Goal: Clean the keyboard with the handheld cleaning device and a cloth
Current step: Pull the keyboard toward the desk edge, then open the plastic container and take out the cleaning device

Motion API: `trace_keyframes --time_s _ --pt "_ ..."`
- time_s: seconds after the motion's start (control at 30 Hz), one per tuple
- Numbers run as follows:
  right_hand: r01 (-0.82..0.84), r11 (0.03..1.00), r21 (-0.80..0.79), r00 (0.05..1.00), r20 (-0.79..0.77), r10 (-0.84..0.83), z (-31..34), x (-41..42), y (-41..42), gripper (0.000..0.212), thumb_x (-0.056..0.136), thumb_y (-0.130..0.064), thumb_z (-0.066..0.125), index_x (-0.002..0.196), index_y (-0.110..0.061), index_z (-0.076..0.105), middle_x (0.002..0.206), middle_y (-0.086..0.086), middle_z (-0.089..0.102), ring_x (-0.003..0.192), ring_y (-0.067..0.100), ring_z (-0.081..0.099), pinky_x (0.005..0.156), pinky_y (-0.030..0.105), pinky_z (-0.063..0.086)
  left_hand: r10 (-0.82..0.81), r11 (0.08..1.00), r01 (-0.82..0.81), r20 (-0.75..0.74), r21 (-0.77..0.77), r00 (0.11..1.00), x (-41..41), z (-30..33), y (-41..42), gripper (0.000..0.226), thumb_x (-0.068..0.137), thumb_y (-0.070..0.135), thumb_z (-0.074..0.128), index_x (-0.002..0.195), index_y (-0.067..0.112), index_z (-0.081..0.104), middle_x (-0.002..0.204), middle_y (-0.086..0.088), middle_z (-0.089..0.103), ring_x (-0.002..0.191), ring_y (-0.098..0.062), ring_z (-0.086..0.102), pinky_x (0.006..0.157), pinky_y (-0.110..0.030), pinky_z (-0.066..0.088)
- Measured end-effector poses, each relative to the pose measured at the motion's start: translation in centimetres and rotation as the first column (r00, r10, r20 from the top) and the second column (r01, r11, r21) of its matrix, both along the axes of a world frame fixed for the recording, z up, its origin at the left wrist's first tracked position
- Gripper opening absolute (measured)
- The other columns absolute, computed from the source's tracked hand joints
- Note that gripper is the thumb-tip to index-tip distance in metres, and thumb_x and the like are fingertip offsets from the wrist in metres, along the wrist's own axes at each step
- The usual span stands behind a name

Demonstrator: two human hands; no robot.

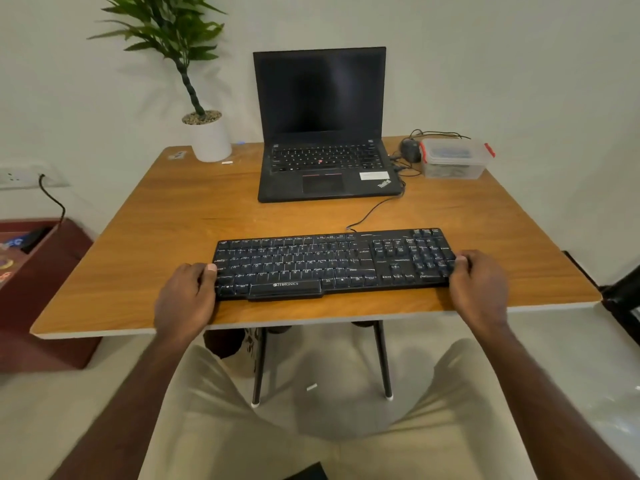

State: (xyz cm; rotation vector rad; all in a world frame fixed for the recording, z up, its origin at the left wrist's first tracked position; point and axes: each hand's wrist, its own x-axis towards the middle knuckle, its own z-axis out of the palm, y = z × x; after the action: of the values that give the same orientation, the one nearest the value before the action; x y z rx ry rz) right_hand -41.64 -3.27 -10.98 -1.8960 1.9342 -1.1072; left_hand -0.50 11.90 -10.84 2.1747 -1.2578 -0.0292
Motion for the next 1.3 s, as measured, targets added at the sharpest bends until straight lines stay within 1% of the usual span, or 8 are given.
trace_keyframes --time_s 0.33,0.47,0.6,0.8,0.93,1.07,1.2,1.3 --pt "0.023 0.999 -0.036 1.000 -0.019 -0.024 0.0 0.2 -0.3 0.025 0.100 -0.011 0.047 0.098 -0.001 0.071 0.090 0.016 0.070 0.078 0.024 0.053 0.070 0.029 0.032 0.008 0.999 -0.008 -0.006 -0.031 1.000 0.0 0.2 -0.5 0.041 0.107 0.035 0.042 0.112 0.004 0.069 0.093 -0.009 0.061 0.085 -0.022 0.051 0.073 -0.037 0.039" --pt "0.014 1.000 -0.018 1.000 0.002 -0.014 0.3 0.1 -0.2 0.025 0.101 -0.013 0.047 0.098 -0.005 0.071 0.090 0.011 0.070 0.082 0.023 0.059 0.071 0.029 0.036 -0.005 0.996 -0.001 -0.062 -0.091 0.998 0.0 1.3 -1.4 0.030 0.102 0.029 0.057 0.110 0.003 0.070 0.099 -0.015 0.064 0.089 -0.024 0.054 0.079 -0.038 0.042" --pt "0.010 1.000 0.028 0.999 0.037 -0.011 0.8 0.0 -0.5 0.022 0.101 -0.013 0.049 0.102 -0.007 0.070 0.091 0.003 0.065 0.086 0.019 0.056 0.074 0.029 0.037 0.025 0.994 -0.025 0.002 -0.110 1.000 -1.3 3.4 -3.7 0.030 0.095 0.027 0.067 0.116 0.005 0.067 0.108 -0.017 0.061 0.097 -0.027 0.055 0.081 -0.038 0.040" --pt "-0.031 0.996 0.084 0.993 0.116 0.021 1.8 -0.4 -3.0 0.015 0.099 -0.019 0.055 0.110 -0.012 0.063 0.102 0.000 0.063 0.097 0.017 0.058 0.081 0.033 0.045 -0.258 0.951 0.256 0.014 -0.171 0.966 -6.0 5.3 -10.6 0.020 0.091 0.022 0.071 0.108 0.011 0.068 0.096 -0.003 0.057 0.084 -0.012 0.050 0.073 -0.034 0.044" --pt "-0.065 0.996 0.053 0.993 0.101 0.060 2.7 -0.6 -6.3 0.021 0.097 -0.022 0.057 0.115 -0.011 0.061 0.106 0.002 0.062 0.098 0.018 0.059 0.081 0.033 0.047 -0.484 0.872 0.484 0.029 -0.069 0.875 -9.7 5.4 -16.9 0.016 0.091 0.024 0.071 0.104 0.015 0.067 0.089 0.004 0.054 0.077 -0.008 0.048 0.067 -0.027 0.037" --pt "-0.060 0.997 0.058 0.991 0.124 0.052 4.1 -1.0 -10.4 0.022 0.099 -0.021 0.059 0.118 -0.011 0.060 0.109 0.002 0.062 0.102 0.018 0.058 0.084 0.033 0.048 -0.562 0.825 0.565 -0.114 -0.003 0.819 -13.8 6.6 -23.0 0.007 0.090 0.025 0.071 0.092 0.019 0.069 0.085 0.005 0.061 0.077 -0.006 0.055 0.069 -0.026 0.041" --pt "-0.014 0.995 0.103 0.967 0.254 -0.013 6.2 -2.6 -15.8 0.010 0.099 -0.019 0.054 0.106 -0.013 0.058 0.099 0.003 0.063 0.095 0.022 0.060 0.082 0.039 0.051 -0.524 0.844 0.532 -0.331 -0.074 0.785 -17.6 8.3 -27.2 0.008 0.091 0.019 0.071 0.086 0.013 0.073 0.078 -0.001 0.067 0.070 -0.007 0.056 0.062 -0.019 0.042" --pt "0.080 0.987 0.138 0.933 0.338 -0.123 7.0 -4.1 -19.9 0.023 0.101 -0.022 0.053 0.116 -0.007 0.062 0.114 0.010 0.066 0.108 0.028 0.061 0.084 0.032 0.045 -0.480 0.866 0.491 -0.422 -0.091 0.769 -19.3 8.5 -28.9 0.010 0.092 0.021 0.070 0.086 0.015 0.074 0.079 0.005 0.065 0.077 -0.011 0.059 0.066 -0.027 0.045"
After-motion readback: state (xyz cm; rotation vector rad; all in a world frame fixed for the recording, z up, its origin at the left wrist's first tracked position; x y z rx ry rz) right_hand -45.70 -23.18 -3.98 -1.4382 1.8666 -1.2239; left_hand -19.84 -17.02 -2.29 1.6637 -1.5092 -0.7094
